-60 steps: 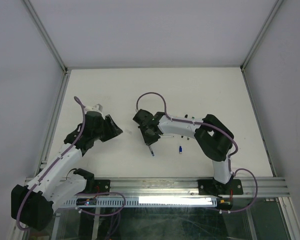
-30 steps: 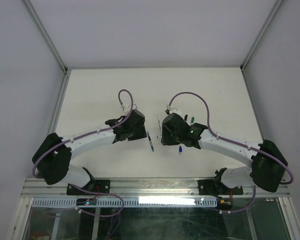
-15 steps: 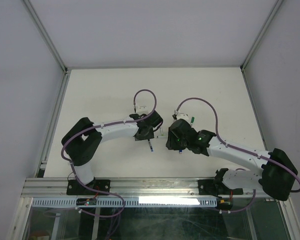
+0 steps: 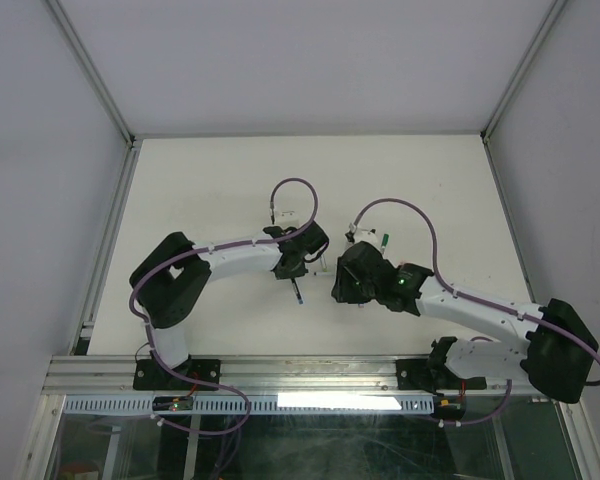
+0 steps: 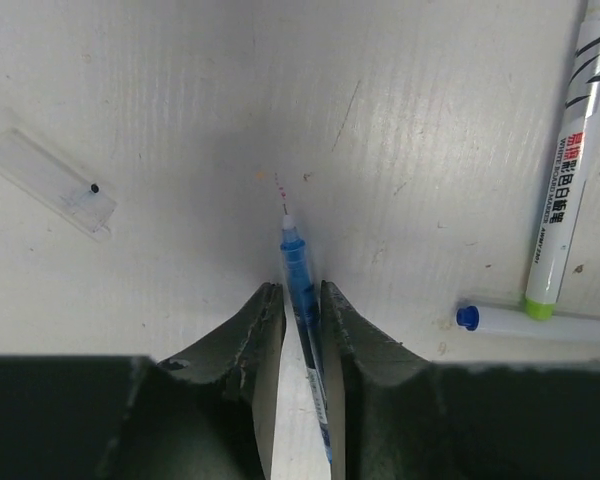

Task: Insert the pens into the pen caps
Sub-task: Pick up the pen from the center of the board.

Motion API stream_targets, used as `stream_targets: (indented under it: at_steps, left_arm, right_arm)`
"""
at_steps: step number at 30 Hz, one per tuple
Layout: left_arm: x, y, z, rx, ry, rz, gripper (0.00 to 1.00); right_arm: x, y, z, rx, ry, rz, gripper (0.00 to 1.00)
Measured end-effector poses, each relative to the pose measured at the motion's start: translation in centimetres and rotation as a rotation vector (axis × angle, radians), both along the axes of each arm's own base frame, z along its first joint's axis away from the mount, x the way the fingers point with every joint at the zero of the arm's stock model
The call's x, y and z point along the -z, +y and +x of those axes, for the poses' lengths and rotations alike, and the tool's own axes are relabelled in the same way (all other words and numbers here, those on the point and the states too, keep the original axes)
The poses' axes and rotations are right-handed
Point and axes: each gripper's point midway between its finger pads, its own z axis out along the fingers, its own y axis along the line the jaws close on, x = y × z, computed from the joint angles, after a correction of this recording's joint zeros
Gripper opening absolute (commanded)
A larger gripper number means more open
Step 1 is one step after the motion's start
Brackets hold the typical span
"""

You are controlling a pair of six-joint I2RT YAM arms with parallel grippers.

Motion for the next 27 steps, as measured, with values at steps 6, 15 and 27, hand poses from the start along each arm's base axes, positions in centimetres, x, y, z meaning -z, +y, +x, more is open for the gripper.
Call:
stream_targets:
  at_steps: [6,15,27]
  left_arm:
    - [0.0,0.2,-0.1,0.003,-0.017,-0.017,0.11]
    - [-0.2,0.3,-0.2,0.027,-0.034,-0.103,0.11]
    - [-1.0,-0.7,-2.2,0.137,0.011,-0.252,0.12]
  right_arm:
    - [0.6,0.8,-1.9,-0.030,-0.009,0.002,0.39]
    - [1.6,2.2,-3.0,-0.010,-0.039,0.070,0.42]
    - [2.1,6.6,-1.8,0.041,-0.033,0.278,0.47]
